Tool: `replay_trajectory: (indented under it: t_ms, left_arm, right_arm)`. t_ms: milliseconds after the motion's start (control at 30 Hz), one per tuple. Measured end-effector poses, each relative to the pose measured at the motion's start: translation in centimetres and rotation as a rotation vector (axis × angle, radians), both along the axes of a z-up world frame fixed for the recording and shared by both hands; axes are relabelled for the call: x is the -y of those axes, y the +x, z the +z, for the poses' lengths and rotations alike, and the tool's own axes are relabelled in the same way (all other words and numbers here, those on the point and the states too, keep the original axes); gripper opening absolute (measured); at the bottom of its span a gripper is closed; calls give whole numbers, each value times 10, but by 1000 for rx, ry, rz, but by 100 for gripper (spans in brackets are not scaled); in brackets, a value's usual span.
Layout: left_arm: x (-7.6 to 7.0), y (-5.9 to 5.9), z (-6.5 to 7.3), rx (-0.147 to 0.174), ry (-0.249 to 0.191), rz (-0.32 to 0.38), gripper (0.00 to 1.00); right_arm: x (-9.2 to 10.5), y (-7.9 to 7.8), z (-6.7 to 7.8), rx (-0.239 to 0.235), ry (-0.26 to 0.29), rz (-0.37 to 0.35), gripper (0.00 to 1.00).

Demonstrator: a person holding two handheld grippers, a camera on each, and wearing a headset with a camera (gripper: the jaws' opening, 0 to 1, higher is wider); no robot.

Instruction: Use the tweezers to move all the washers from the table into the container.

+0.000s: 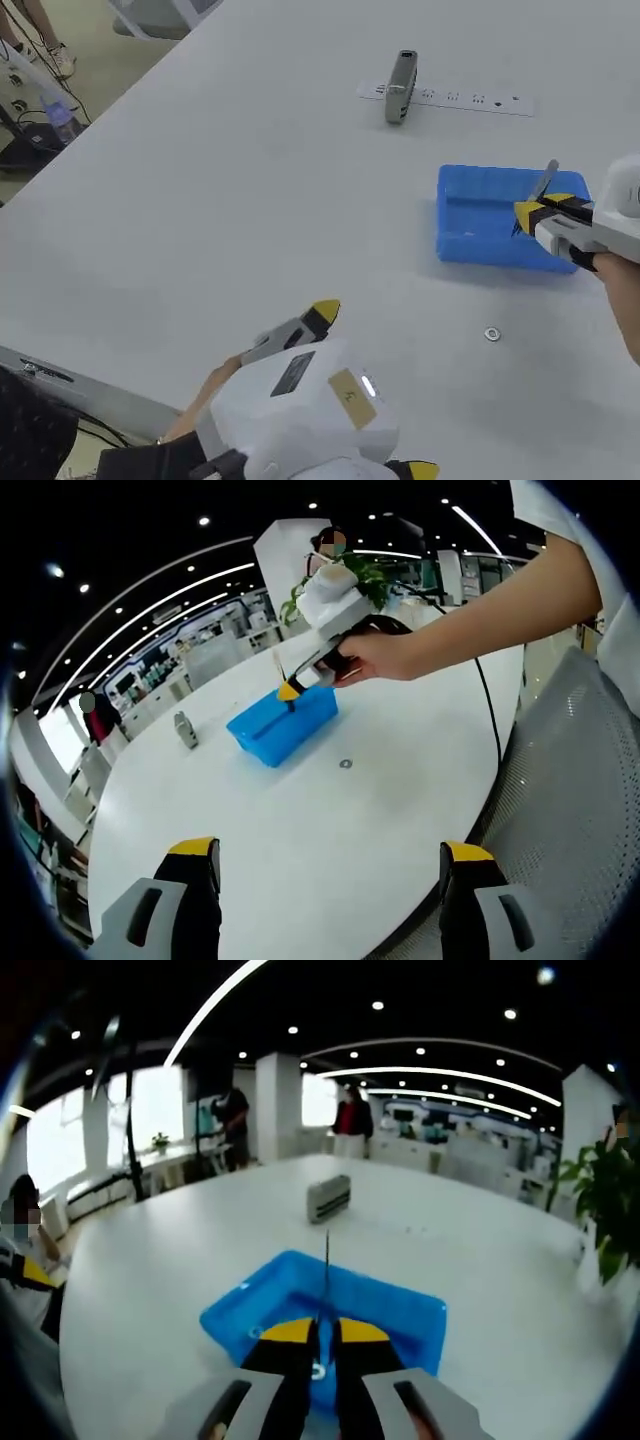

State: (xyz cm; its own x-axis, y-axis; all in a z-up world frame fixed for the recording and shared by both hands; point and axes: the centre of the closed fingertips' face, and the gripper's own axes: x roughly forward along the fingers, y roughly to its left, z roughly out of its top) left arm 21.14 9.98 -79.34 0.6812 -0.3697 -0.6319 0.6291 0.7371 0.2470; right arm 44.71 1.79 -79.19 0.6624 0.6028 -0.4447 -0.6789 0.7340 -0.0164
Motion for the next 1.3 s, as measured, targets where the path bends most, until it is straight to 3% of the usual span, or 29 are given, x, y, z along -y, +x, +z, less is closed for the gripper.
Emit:
replay_trajectory:
  t_ms: [100,133,200,333,433,667,867,1300]
  left_arm:
    - [0,0,0,3,1,-1,93]
    - [0,0,0,3,2,0,93]
    - [0,1,1,5,2,2,93]
    - [0,1,1,7,2,1,93]
    - [0,1,1,7,5,-1,92]
    - [0,1,1,7,2,1,92]
    - [0,1,1,6,4,-1,92]
    - [-1,1,-1,6,14,-1,92]
  right_arm:
    - [1,-4,15,13,37,-7,4]
    - [1,-12,24,6,88,-10,4]
    - [0,-25,35,5,121,-4,4]
    - [4,-45,41,31,123,7,4]
    - [2,-64,42,19,133,26,4]
    - [2,-93,36,-12,139,28,4]
    - [0,-112,13,-61,110,49,4]
    - [-6,-122,-15,-104,76,89,4]
